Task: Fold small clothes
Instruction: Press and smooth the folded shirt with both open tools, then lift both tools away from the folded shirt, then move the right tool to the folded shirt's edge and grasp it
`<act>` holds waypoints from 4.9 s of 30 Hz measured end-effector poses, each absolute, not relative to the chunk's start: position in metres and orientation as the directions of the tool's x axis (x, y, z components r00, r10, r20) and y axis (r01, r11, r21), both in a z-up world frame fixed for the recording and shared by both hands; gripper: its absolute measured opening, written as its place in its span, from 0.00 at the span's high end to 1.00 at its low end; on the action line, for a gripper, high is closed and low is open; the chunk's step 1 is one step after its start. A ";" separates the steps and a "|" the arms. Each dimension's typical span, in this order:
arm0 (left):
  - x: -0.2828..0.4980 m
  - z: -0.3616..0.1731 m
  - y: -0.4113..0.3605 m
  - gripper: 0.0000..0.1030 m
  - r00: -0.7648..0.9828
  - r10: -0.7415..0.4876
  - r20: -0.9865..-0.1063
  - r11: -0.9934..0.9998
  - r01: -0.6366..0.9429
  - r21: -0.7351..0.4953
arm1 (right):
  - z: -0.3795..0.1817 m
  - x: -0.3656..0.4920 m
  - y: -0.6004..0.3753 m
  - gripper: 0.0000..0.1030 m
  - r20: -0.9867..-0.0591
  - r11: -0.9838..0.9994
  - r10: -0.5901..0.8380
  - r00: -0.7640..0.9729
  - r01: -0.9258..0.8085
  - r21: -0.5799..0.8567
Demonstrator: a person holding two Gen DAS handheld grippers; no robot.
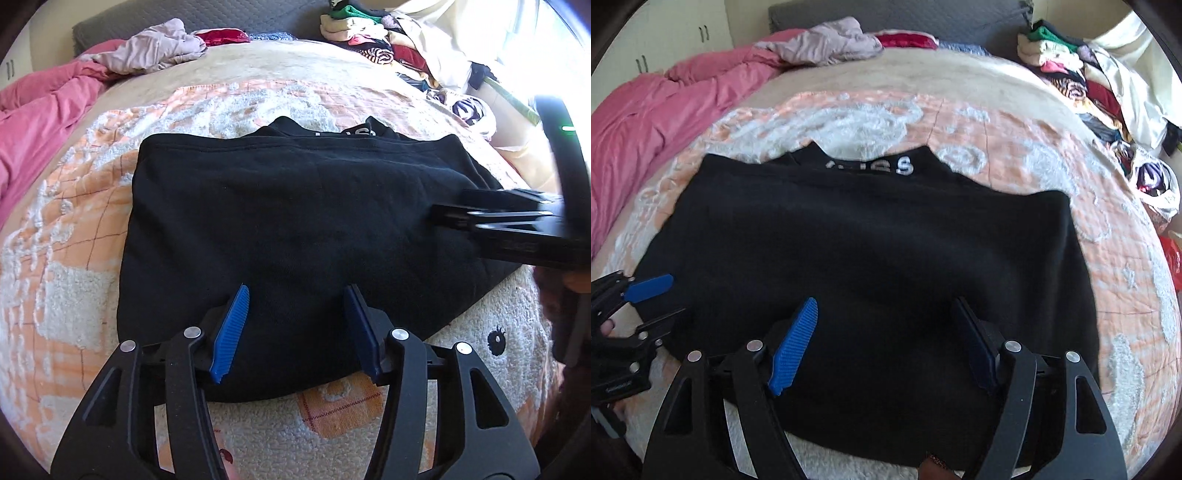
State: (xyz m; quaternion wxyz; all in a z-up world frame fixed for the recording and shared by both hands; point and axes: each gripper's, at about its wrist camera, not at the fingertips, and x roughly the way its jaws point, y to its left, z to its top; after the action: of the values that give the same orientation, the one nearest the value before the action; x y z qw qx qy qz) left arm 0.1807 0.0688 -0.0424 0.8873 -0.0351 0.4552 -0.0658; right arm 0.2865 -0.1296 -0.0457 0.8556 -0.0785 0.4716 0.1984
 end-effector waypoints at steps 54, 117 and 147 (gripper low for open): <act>0.174 -0.026 0.095 0.38 0.570 -0.084 -0.817 0.990 -0.043 -0.132 | -0.036 0.193 -0.264 0.23 -0.704 0.939 0.342 0.622 -0.237 0.247; 0.050 0.028 0.191 0.09 0.665 0.012 -0.747 0.944 -0.253 -0.211 | 0.032 0.074 -0.075 0.05 -0.640 0.788 0.459 0.616 -0.615 -0.027; 0.131 0.003 0.214 0.09 0.628 0.057 -0.776 0.937 -0.302 -0.177 | -0.039 0.118 0.010 0.05 -0.744 0.719 0.325 0.584 -0.663 -0.207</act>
State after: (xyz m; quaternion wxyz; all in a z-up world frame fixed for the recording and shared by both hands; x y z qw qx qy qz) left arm 0.1313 0.2138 0.0027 0.8903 -0.1467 0.4191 0.1008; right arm 0.1184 0.0100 -0.0395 0.8570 -0.2395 0.3537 0.2882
